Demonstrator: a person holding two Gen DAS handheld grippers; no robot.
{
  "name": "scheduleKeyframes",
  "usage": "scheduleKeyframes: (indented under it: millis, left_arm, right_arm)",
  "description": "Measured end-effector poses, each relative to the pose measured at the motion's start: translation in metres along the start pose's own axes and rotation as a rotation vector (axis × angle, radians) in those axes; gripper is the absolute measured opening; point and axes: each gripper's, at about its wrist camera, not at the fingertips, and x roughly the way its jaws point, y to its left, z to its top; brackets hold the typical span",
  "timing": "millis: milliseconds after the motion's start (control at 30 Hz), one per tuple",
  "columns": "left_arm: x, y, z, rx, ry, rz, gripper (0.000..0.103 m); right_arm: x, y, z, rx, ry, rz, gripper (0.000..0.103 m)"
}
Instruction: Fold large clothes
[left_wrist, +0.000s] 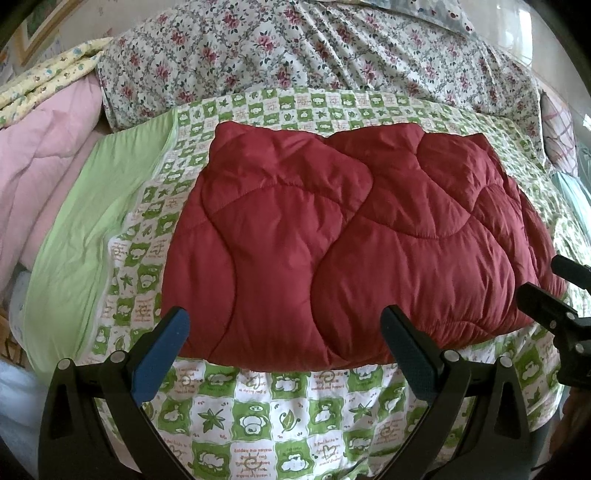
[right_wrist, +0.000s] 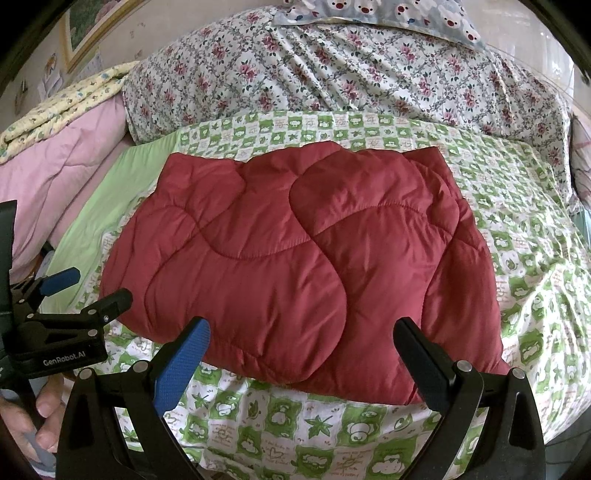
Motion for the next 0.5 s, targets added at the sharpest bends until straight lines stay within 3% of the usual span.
scheduleKeyframes:
  millis: [500]
  left_arm:
    - [-0.001,0.0005,0.002,-0.001,-0.001,-0.007,0.103]
  right_arm:
    - [-0.002,-0.0008,0.0044,0.003,-0.003,0.0,0.101]
